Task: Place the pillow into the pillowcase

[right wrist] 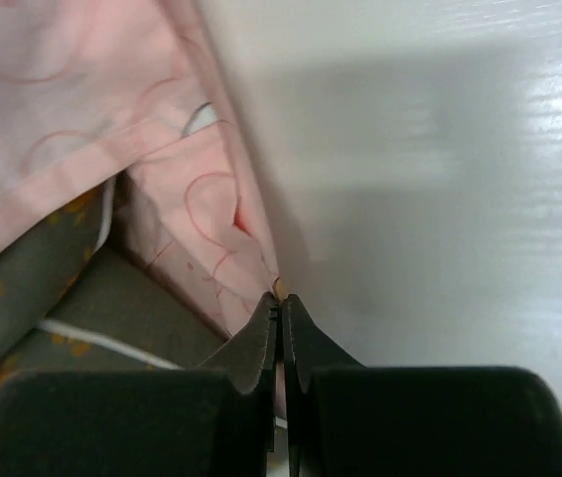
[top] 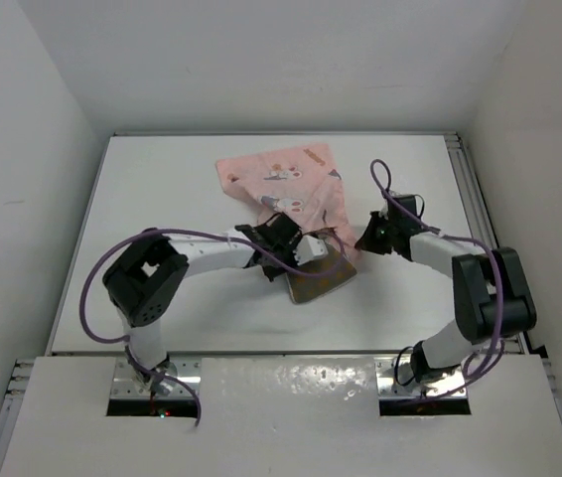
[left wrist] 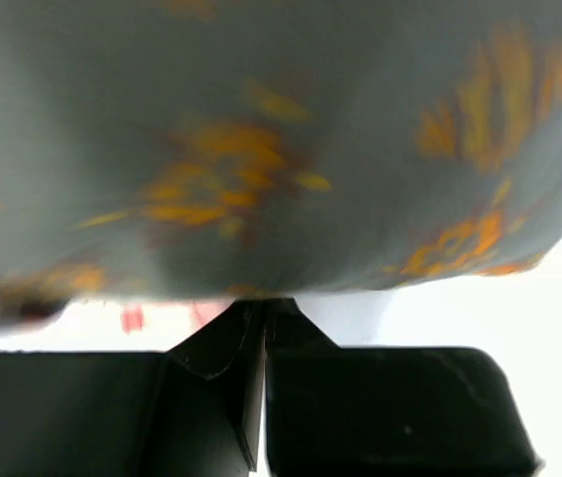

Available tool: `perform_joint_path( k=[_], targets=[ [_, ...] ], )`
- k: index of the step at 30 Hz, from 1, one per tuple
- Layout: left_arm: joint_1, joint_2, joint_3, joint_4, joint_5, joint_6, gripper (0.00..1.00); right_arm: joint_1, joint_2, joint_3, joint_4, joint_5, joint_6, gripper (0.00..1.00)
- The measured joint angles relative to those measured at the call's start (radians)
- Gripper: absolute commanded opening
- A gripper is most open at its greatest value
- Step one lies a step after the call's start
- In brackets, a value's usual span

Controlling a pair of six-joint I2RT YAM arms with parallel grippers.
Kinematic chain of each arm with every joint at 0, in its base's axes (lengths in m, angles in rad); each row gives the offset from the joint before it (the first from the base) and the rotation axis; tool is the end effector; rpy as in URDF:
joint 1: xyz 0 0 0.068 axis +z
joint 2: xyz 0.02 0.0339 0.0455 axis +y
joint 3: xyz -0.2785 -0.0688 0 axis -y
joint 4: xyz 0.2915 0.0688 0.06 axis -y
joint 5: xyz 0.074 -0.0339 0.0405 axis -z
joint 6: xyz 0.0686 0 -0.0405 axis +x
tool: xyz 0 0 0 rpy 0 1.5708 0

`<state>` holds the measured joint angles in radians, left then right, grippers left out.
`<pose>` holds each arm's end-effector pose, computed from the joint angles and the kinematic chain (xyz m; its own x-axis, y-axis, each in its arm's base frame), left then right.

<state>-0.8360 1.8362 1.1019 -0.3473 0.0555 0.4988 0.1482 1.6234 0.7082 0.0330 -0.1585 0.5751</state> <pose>0.2765 -0.3117 0.1057 -0.1569 0.8861 -0.4361 0.9490 0.2576 0.1818 0.3445 0.0624 0.0877 -0.7741 0.4275 -0.4669 0.2098 0.8691 0.4479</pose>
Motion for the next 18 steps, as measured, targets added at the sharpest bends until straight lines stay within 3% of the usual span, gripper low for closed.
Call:
perform_joint_path(
  k=[6, 12, 18],
  targets=[
    [0.113, -0.146, 0.099, -0.233, -0.017, 0.042, 0.00, -0.013, -0.234, -0.016, -0.041, -0.070, 0.014, 0.00],
    [0.124, -0.219, 0.275, -0.399, -0.017, 0.069, 0.00, -0.010, -0.392, -0.017, -0.041, -0.127, 0.020, 0.00],
    [0.134, -0.240, 0.296, -0.478, -0.029, 0.073, 0.00, 0.070, -0.459, -0.039, -0.090, -0.151, -0.010, 0.00]
  ],
)
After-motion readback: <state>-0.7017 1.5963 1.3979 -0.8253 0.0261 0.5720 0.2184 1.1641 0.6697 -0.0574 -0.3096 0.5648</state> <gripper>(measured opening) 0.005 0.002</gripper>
